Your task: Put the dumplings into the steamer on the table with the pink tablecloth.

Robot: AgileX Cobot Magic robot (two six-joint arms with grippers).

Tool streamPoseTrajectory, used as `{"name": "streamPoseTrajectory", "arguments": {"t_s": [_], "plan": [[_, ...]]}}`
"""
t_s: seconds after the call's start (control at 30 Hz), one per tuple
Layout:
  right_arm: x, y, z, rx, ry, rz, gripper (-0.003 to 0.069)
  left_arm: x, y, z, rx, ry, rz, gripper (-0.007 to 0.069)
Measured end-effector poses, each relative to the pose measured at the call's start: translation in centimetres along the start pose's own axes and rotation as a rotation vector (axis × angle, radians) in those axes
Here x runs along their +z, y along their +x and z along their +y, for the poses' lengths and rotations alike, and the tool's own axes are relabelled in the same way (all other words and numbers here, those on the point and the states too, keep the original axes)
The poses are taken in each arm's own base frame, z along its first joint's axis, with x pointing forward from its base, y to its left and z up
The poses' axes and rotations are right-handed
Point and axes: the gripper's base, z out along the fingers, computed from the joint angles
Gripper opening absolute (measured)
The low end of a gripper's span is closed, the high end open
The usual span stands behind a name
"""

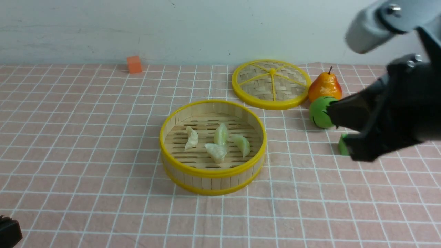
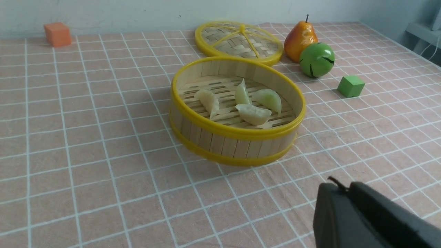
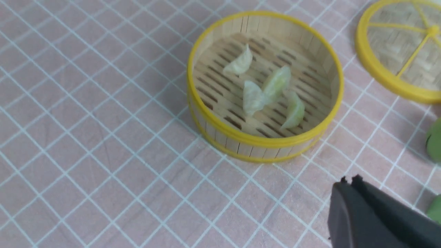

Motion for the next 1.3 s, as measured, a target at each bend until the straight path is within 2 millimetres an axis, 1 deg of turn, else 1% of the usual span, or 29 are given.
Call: {"name": "streamPoseTrajectory", "arguments": {"t_s": [0.03,0.07,0.17,0.23,0.3,0.33,0.5,0.73,0.87,0.93,1.0,1.03,1.07,1.13,1.17,1.2,1.23,1.27,1.3], "plan": [[-0.5,0.1,0.0,0.000,-0.001,-0.019,-0.0020,0.0,0.0,0.0,0.000,0.000,0.000,0.0039],[-1.6,1.0,-0.1,0.001,-0.004,-0.072,-0.0020,0.0,0.0,0.0,0.000,0.000,0.000,0.0041],[-3.8,2.4,-0.2,0.002,-0.009,-0.161,-0.0019,0.0,0.0,0.0,-0.002,0.000,0.000,0.0047],[-4.7,3.3,-0.2,0.002,-0.010,-0.187,-0.0018,0.0,0.0,0.0,-0.002,0.000,0.000,0.0050],[-5.3,3.7,-0.2,0.003,-0.011,-0.201,-0.0017,0.0,0.0,0.0,-0.002,0.000,0.000,0.0050],[-5.9,4.4,-0.3,0.003,-0.010,-0.202,-0.0018,0.0,0.0,0.0,-0.002,0.000,0.000,0.0050],[-7.2,5.3,-0.4,0.005,-0.007,-0.192,-0.0015,0.0,0.0,0.0,-0.002,0.000,0.000,0.0050],[-7.5,5.5,-0.7,-0.027,0.031,-0.190,-0.0011,0.0,0.0,0.0,-0.002,0.000,0.000,0.0054],[-8.0,5.6,-0.8,0.010,0.037,-0.209,-0.0015,0.0,0.0,0.0,-0.002,0.000,0.000,0.0057],[-7.9,5.8,-0.9,0.036,0.037,-0.217,-0.0020,0.0,0.0,0.0,-0.002,0.000,0.000,0.0057],[-7.3,6.2,-0.8,0.051,0.033,-0.233,-0.0021,0.0,0.0,0.0,-0.002,0.000,0.000,0.0057],[-6.7,6.7,-0.8,0.054,0.030,-0.239,-0.0021,0.0,0.0,0.0,-0.002,0.000,0.000,0.0059],[-5.7,7.9,-0.8,0.049,0.025,-0.246,-0.0021,0.0,0.0,0.0,-0.002,0.000,0.000,0.0062],[-4.5,9.9,-0.7,0.038,0.020,-0.275,-0.0021,0.0,0.0,0.0,-0.002,-0.001,0.001,0.0066],[-4.0,10.9,-0.8,0.042,0.023,-0.288,-0.0021,0.0,0.0,0.0,-0.002,-0.001,0.001,0.0069],[-3.7,12.3,-1.0,0.051,0.031,-0.322,-0.0021,0.0,0.0,0.0,-0.002,-0.001,0.001,0.0070],[-3.5,12.8,-1.0,0.052,0.031,-0.327,-0.0021,0.0,0.0,0.0,-0.002,-0.001,0.001,0.0071],[-3.3,14.6,-1.3,0.081,0.053,-0.380,-0.0021,0.0,0.0,0.0,-0.002,-0.001,0.001,0.0071],[-3.4,15.3,-1.6,0.099,0.072,-0.408,-0.0021,0.0,0.0,0.0,-0.002,-0.001,0.001,0.0071]]}}
